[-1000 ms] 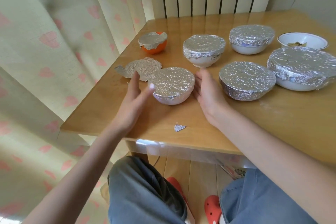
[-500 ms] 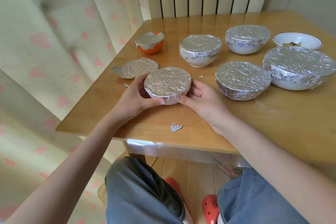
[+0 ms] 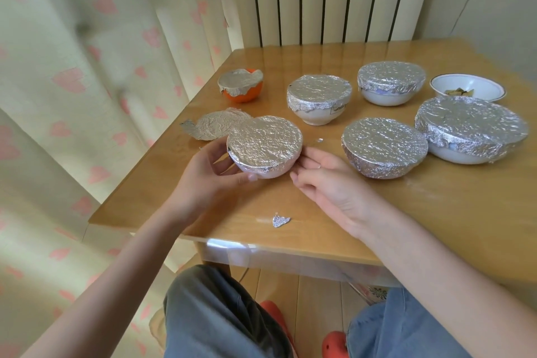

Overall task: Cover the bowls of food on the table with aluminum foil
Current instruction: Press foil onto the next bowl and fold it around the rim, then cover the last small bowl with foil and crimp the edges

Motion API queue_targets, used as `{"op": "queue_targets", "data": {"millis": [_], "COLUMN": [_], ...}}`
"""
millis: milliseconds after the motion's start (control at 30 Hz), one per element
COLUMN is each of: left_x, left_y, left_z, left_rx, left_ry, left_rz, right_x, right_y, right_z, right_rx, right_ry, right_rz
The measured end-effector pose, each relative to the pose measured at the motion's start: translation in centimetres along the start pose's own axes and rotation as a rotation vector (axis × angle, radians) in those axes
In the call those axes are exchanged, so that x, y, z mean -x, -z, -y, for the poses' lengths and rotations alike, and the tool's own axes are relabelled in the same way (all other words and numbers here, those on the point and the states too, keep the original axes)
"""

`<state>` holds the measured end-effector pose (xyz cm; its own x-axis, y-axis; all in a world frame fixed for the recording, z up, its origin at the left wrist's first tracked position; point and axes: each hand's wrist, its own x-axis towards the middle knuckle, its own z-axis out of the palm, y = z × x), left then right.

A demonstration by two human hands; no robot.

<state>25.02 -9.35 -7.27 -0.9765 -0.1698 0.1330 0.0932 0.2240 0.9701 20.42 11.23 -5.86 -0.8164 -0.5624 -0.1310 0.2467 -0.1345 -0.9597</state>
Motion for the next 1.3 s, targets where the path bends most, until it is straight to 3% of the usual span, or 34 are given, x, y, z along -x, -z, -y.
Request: {"op": "queue_targets", "data": {"millis": [200,433,567,733,900,1100,1300], "left_x": [-4.3,-16.3,-23.1,-29.1,-32.4,-32.6,-32.8], "left_y": [0.8,-0.7,-2.1,-4.1,-5.9,-7.4,-5.9], "left_z": [-4.4,-7.3,-6.6,-4.4,-1.0,1.3,1.5], "left_rx": [0.012,-0.032,-0.061,-0.117,-0.059,0.181,-0.018], "left_ry": [-0.090,-0.097,-0.046,-0.027,0.186,0.268,0.313], "left_rz": [0.023,0.000,-0.007,0.014,0.020,-0.065,-0.013], "right_x": [-3.1,-11.5,-17.3,-22.4,-26.1,-27.7,-26.4], "right_y": [0.0,4.4,6.8,9.4,11.4,12.1,11.3], "right_z": [5.4,14.5,17.1,16.5,14.5,13.3,14.3], "right_rx": [-0.046,-0.258,-0.138,-0.205,-0.174,-0.117,-0.057], "right_ry": [0.078,0.019,-0.073,-0.157,-0.194,-0.271,-0.219], "right_rz": [-0.042,-0.094,-0.157,-0.287,-0.395,-0.437,-0.444]}}
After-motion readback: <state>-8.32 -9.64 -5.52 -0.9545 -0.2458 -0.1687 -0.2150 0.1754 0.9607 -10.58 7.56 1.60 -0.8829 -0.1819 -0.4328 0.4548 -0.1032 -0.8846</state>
